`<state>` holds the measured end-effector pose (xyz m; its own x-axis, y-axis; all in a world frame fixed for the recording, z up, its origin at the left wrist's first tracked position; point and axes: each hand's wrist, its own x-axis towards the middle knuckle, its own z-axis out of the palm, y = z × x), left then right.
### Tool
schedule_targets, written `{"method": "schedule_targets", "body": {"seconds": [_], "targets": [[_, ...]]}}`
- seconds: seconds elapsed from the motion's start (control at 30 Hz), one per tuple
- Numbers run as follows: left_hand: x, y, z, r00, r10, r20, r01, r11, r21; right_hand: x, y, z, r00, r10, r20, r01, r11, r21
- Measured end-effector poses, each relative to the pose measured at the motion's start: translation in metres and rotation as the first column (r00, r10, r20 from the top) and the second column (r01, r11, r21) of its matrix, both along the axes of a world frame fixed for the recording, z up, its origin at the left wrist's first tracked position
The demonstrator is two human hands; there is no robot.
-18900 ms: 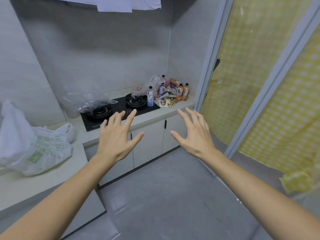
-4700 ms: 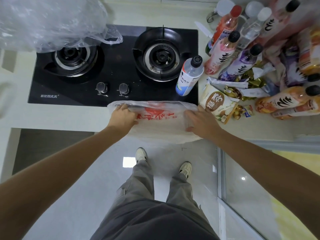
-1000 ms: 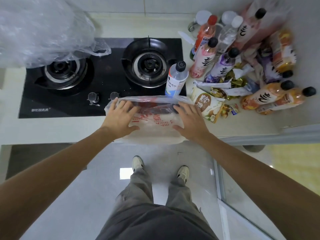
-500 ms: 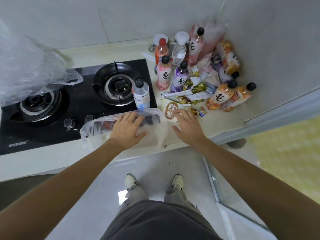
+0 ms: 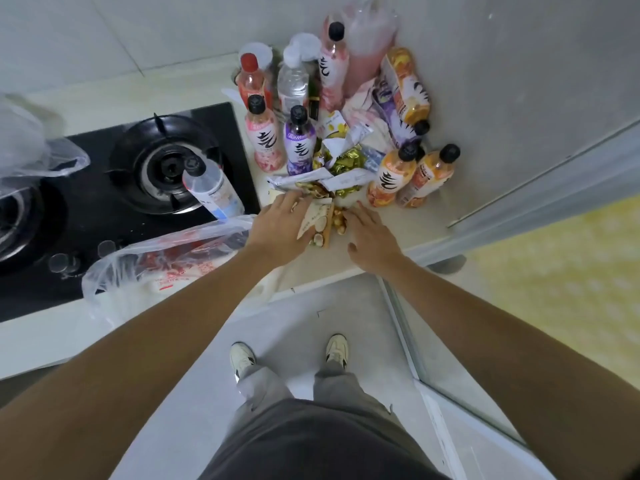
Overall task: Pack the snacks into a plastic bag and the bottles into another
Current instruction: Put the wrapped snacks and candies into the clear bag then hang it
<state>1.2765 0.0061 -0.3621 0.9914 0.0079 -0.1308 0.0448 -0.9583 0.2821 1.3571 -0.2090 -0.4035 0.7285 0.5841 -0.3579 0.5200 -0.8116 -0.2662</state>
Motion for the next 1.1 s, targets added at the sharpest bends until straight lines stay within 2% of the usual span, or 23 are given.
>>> {"method": "schedule_targets", "body": {"seconds": [0.13, 0.23, 0.4, 0.47, 0.73, 0.9, 1.1], "targets": [[0.036, -0.004, -0.015, 0.999, 0.017, -0.047, -0.016, 1.000, 0.023, 0.014, 0.000, -0.016, 0.993, 0.121, 0.019, -0.120, 0.992, -0.024], [0.046, -0.007, -0.025, 0.996, 0.029, -0.080, -0.026, 0.999, 0.038, 0.014, -0.003, -0.025, 0.991, 0.127, 0.031, -0.126, 0.992, -0.026], [0.047, -0.011, -0.041, 0.998, 0.041, -0.039, -0.038, 0.997, 0.072, 0.006, -0.013, -0.034, 0.965, 0.111, 0.236, -0.121, 0.992, 0.029], [0.050, -0.009, -0.045, 0.998, 0.040, -0.039, -0.037, 0.996, 0.078, 0.007, -0.014, -0.036, 0.959, 0.105, 0.264, -0.116, 0.993, 0.026], [0.057, -0.005, -0.052, 0.995, -0.009, -0.101, 0.017, 0.997, 0.071, 0.008, -0.007, -0.038, 0.978, 0.042, 0.205, -0.063, 0.993, 0.095], [0.055, -0.009, -0.047, 0.999, 0.009, -0.052, -0.006, 0.999, 0.050, 0.006, -0.006, -0.039, 0.972, -0.012, 0.235, -0.012, 0.995, 0.100], [0.051, -0.009, -0.042, 1.000, -0.011, 0.024, 0.010, 0.999, 0.046, 0.006, -0.017, -0.036, 0.958, -0.193, 0.211, 0.190, 0.981, 0.033]]}}
